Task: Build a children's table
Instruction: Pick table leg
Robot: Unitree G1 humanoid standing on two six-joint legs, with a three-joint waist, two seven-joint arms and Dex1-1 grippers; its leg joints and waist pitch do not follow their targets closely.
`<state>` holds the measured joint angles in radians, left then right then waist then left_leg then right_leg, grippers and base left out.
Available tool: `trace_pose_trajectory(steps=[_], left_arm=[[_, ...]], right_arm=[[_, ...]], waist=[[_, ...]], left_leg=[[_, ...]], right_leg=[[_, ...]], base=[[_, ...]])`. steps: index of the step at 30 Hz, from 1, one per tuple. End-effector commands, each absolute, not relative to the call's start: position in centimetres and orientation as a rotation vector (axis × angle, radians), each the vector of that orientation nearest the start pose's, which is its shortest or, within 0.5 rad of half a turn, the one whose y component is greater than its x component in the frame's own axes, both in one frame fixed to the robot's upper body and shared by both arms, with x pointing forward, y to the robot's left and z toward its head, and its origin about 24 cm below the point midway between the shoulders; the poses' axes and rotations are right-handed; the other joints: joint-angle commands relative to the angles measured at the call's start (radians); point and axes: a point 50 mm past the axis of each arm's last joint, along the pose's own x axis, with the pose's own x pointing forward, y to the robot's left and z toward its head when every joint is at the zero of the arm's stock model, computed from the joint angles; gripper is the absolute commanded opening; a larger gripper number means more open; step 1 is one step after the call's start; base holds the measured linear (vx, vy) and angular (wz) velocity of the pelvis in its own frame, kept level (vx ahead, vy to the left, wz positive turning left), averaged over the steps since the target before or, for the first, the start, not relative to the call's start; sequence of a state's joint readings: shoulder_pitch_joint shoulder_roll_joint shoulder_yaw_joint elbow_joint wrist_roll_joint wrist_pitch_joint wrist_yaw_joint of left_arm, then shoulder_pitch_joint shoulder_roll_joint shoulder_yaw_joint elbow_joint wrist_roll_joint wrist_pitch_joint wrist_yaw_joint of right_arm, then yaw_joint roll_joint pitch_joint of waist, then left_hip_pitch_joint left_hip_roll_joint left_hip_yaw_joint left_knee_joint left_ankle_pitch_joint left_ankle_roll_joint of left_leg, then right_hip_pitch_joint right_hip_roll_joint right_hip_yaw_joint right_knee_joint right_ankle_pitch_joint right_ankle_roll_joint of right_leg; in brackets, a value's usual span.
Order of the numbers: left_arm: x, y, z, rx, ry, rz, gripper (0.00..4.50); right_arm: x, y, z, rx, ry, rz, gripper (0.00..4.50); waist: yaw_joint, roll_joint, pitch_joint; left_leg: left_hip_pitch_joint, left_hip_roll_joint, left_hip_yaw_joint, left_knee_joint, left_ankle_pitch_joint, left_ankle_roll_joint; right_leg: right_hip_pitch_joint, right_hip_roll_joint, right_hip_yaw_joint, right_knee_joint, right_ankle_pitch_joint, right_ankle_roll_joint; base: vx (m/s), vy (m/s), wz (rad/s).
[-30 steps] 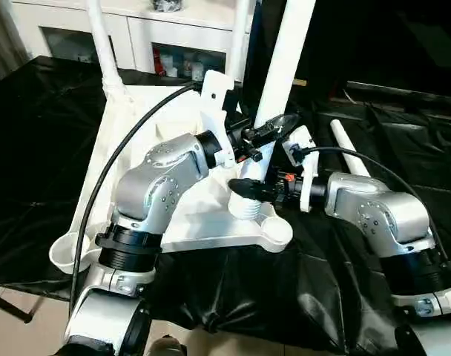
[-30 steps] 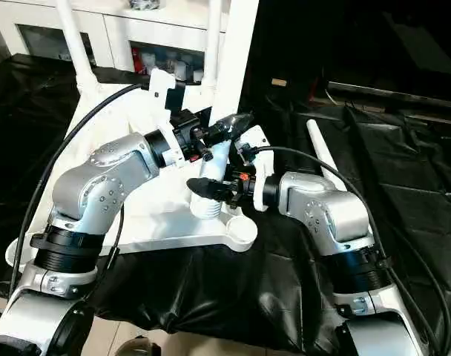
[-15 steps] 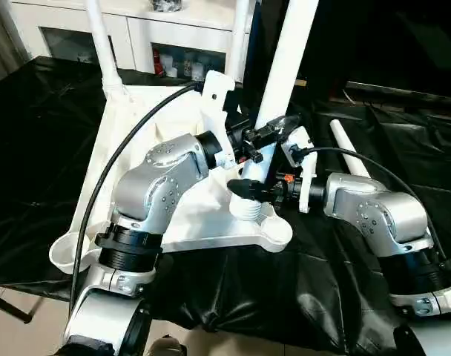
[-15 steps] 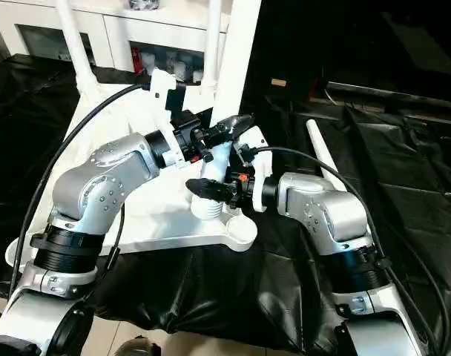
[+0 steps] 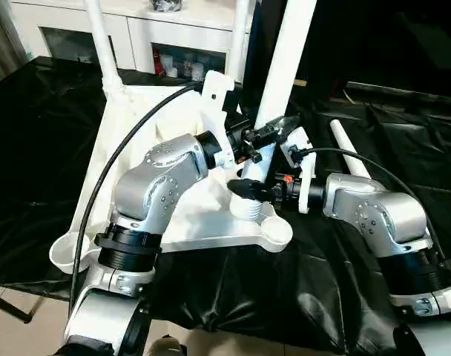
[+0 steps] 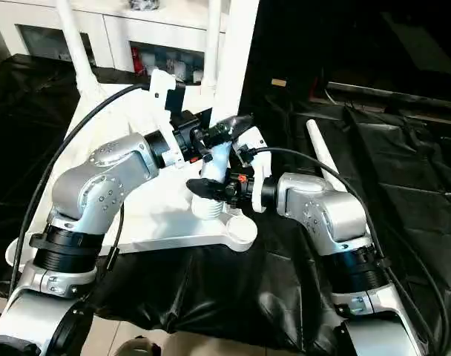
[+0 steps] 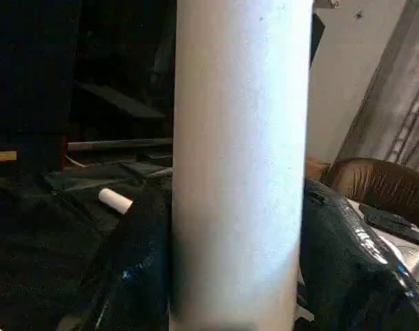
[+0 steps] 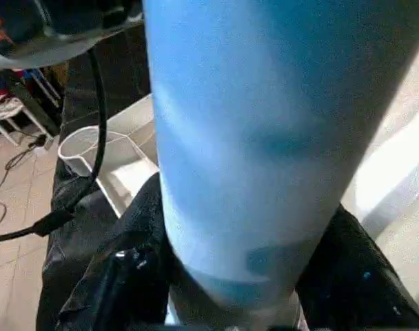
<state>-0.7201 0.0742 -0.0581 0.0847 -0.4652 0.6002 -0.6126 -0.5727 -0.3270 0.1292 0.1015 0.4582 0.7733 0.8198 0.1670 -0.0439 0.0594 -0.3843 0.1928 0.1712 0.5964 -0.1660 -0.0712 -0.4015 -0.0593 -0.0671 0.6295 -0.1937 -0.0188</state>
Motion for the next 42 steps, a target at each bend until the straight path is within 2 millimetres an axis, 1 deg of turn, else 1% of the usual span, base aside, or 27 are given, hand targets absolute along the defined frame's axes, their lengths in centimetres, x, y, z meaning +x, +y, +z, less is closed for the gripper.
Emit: trace_pose_trajectory(steps=[1,3,4,5,6,7,8,10,11,13,14,15,17,19,20,23,24,26,28,29,31,32,33,34,38,40,42], left_arm=[[32.7,5.1,19.3,-0.239,-0.087,-1.031,3.04],[32.9,6.0,19.9,-0.281,-0.165,-0.99,3.05],[32.9,6.0,19.9,-0.281,-0.165,-0.99,3.05],[32.7,6.7,19.9,-0.285,-0.186,-0.991,3.05],[32.6,7.3,19.6,-0.268,-0.197,-0.984,3.05],[32.6,7.3,19.6,-0.268,-0.197,-0.984,3.05],[32.6,8.0,19.1,-0.247,-0.184,-0.973,3.05],[32.6,8.6,18.4,-0.214,-0.162,-0.967,3.05],[32.6,8.6,18.4,-0.214,-0.162,-0.967,3.05],[31.8,9.8,15.3,-0.025,-0.041,-1.01,3.05],[31.7,9.9,15.0,-0.002,-0.027,-1.016,3.05],[30.9,10.3,13.2,0.096,0.048,-1.066,3.05],[30.5,10.5,12.5,0.132,0.082,-1.094,3.05],[29.4,10.8,10.5,0.221,0.178,-1.164,3.05],[29.4,10.8,10.4,0.222,0.18,-1.166,3.05],[28.1,10.6,8.1,0.293,0.293,-1.228,3.05],[27.9,10.5,7.7,0.306,0.306,-1.235,3.05],[27.8,10.5,7.5,0.316,0.314,-1.242,3.05],[27.6,10.3,6.9,0.325,0.345,-1.251,3.05],[27.5,10.3,6.8,0.328,0.354,-1.252,2.69],[27.6,10.6,6.1,0.357,0.401,-1.225,2.69],[27.7,10.8,6.0,0.371,0.406,-1.207,2.63],[28.0,11.0,5.8,0.388,0.412,-1.184,2.63],[28.1,11.2,5.8,0.393,0.419,-1.168,2.32],[28.3,11.7,5.8,0.399,0.44,-1.147,2.23],[28.4,12.0,5.7,0.41,0.452,-1.14,1.87],[28.4,12.1,5.6,0.412,0.46,-1.136,1.85]], right_arm=[[31.5,-11.3,12.0,0.129,0.345,1.051,1.91],[31.7,-11.5,12.0,0.138,0.315,1.01,1.91],[31.7,-11.5,12.0,0.138,0.315,1.01,1.91],[31.8,-11.6,11.9,0.149,0.286,0.97,1.91],[32.0,-11.9,11.8,0.16,0.259,0.928,1.91],[32.0,-11.9,11.8,0.16,0.259,0.928,1.91],[32.0,-12.2,11.5,0.16,0.243,0.886,1.91],[32.0,-12.5,11.3,0.153,0.229,0.852,1.91],[32.0,-12.5,11.3,0.153,0.229,0.852,1.91],[31.8,-13.1,10.8,0.133,0.21,0.795,1.91],[31.7,-13.2,10.7,0.131,0.209,0.79,1.91],[31.4,-13.5,10.5,0.122,0.211,0.778,1.91],[31.3,-13.7,10.4,0.119,0.212,0.773,1.91],[30.8,-13.9,10.2,0.111,0.224,0.774,1.91],[30.8,-13.9,10.2,0.11,0.224,0.774,1.91],[30.0,-14.0,9.9,0.103,0.231,0.771,1.91],[29.9,-14.1,9.8,0.102,0.231,0.767,1.91],[29.9,-14.1,9.8,0.101,0.231,0.765,1.91],[29.6,-14.0,9.7,0.094,0.237,0.763,1.91],[29.6,-14.0,9.6,0.092,0.239,0.763,1.91],[29.3,-13.9,9.5,0.084,0.246,0.765,1.91],[29.2,-13.9,9.4,0.083,0.247,0.765,1.91],[29.2,-13.8,9.4,0.081,0.249,0.765,1.91],[29.1,-13.8,9.4,0.079,0.249,0.766,1.91],[29.1,-13.7,9.3,0.071,0.253,0.771,1.91],[29.0,-13.6,9.2,0.06,0.258,0.777,1.91],[29.0,-13.5,9.1,0.058,0.26,0.78,1.91]], waist=[[-0.001,0.002,-0.077],[-0.002,0.005,-0.077],[-0.003,0.005,-0.077],[-0.002,0.007,-0.079],[-0.004,0.006,-0.078],[-0.002,0.008,-0.079],[-0.004,0.011,-0.078],[-0.007,0.011,-0.077],[-0.008,0.014,-0.077],[-0.011,0.016,-0.077],[-0.014,0.017,-0.073],[-0.017,0.018,-0.074],[-0.018,0.022,-0.075],[-0.02,0.022,-0.074],[-0.02,0.022,-0.073],[-0.023,0.02,-0.071],[-0.026,0.024,-0.068],[-0.028,0.022,-0.07],[-0.029,0.025,-0.069],[-0.03,0.027,-0.068],[-0.03,0.025,-0.068],[-0.03,0.029,-0.068],[-0.031,0.027,-0.068],[-0.031,0.027,-0.068],[-0.03,0.028,-0.069],[-0.03,0.028,-0.068],[-0.03,0.028,-0.068]], left_leg=[[0.017,0.037,-0.011,-0.06,-0.112,-0.015],[0.017,0.038,-0.012,-0.06,-0.123,-0.017],[0.017,0.037,-0.011,-0.06,-0.123,-0.019],[0.018,0.038,-0.013,-0.06,-0.121,-0.023],[0.017,0.037,-0.012,-0.061,-0.122,-0.023],[0.018,0.038,-0.013,-0.062,-0.123,-0.025],[0.019,0.037,-0.012,-0.062,-0.127,-0.028],[0.019,0.036,-0.012,-0.064,-0.142,-0.034],[0.022,0.037,-0.012,-0.065,-0.15,-0.038],[0.023,0.037,-0.014,-0.068,-0.158,-0.04],[0.022,0.037,-0.014,-0.071,-0.175,-0.042],[0.026,0.038,-0.014,-0.073,-0.184,-0.042],[0.027,0.039,-0.014,-0.073,-0.187,-0.047],[0.027,0.04,-0.014,-0.075,-0.192,-0.048],[0.026,0.04,-0.013,-0.075,-0.199,-0.049],[0.026,0.04,-0.014,-0.076,-0.216,-0.049],[0.025,0.039,-0.014,-0.078,-0.228,-0.049],[0.027,0.039,-0.014,-0.077,-0.238,-0.049],[0.027,0.039,-0.014,-0.077,-0.244,-0.05],[0.027,0.039,-0.014,-0.077,-0.25,-0.052],[0.027,0.039,-0.015,-0.078,-0.259,-0.05],[0.029,0.039,-0.016,-0.077,-0.26,-0.051],[0.028,0.038,-0.016,-0.078,-0.264,-0.05],[0.028,0.038,-0.016,-0.078,-0.264,-0.049],[0.029,0.039,-0.016,-0.077,-0.259,-0.049],[0.028,0.039,-0.015,-0.076,-0.254,-0.047],[0.027,0.038,-0.015,-0.077,-0.253,-0.046]], right_leg=[[0.06,-0.085,0.05,-0.069,-0.087,-0.156],[0.059,-0.086,0.05,-0.07,-0.085,-0.156],[0.059,-0.086,0.05,-0.07,-0.084,-0.156],[0.06,-0.086,0.049,-0.067,-0.078,-0.158],[0.059,-0.086,0.049,-0.068,-0.075,-0.159],[0.059,-0.087,0.049,-0.067,-0.075,-0.158],[0.058,-0.084,0.049,-0.067,-0.075,-0.155],[0.057,-0.083,0.049,-0.069,-0.092,-0.145],[0.054,-0.081,0.049,-0.069,-0.098,-0.141],[0.054,-0.081,0.049,-0.072,-0.115,-0.129],[0.052,-0.08,0.05,-0.074,-0.14,-0.114],[0.05,-0.08,0.051,-0.076,-0.156,-0.104],[0.049,-0.08,0.051,-0.075,-0.156,-0.108],[0.048,-0.081,0.052,-0.074,-0.142,-0.123],[0.049,-0.08,0.052,-0.073,-0.146,-0.123],[0.049,-0.083,0.053,-0.075,-0.178,-0.122],[0.047,-0.083,0.054,-0.079,-0.2,-0.118],[0.047,-0.084,0.053,-0.082,-0.222,-0.118],[0.046,-0.084,0.054,-0.084,-0.233,-0.121],[0.045,-0.083,0.054,-0.085,-0.238,-0.121],[0.045,-0.082,0.054,-0.086,-0.246,-0.117],[0.044,-0.082,0.054,-0.085,-0.246,-0.117],[0.045,-0.081,0.053,-0.086,-0.249,-0.115],[0.046,-0.082,0.053,-0.087,-0.252,-0.114],[0.043,-0.083,0.054,-0.085,-0.249,-0.123],[0.043,-0.082,0.054,-0.084,-0.238,-0.128],[0.044,-0.083,0.054,-0.085,-0.239,-0.129]], base=[[0.0,0.0,0.0],[0.0,0.0,0.0],[0.0,0.0,0.0],[0.0,0.0,0.0],[0.0,0.0,0.0],[0.0,0.0,0.0],[0.0,0.0,0.0],[0.0,0.0,0.0],[0.0,0.0,0.0],[0.0,0.0,0.0],[0.0,0.0,0.0],[0.0,0.0,0.0],[0.0,0.0,0.0],[0.0,0.0,0.0],[0.0,0.0,0.0],[0.0,0.0,0.0],[0.0,0.0,0.0],[0.0,0.0,0.0],[0.0,0.0,0.0],[0.0,0.0,0.0],[0.0,0.0,0.0],[0.0,0.0,0.0],[0.0,0.0,0.0],[0.0,0.0,0.0],[0.0,0.0,0.0],[0.0,0.0,0.0],[0.0,0.0,0.0]])
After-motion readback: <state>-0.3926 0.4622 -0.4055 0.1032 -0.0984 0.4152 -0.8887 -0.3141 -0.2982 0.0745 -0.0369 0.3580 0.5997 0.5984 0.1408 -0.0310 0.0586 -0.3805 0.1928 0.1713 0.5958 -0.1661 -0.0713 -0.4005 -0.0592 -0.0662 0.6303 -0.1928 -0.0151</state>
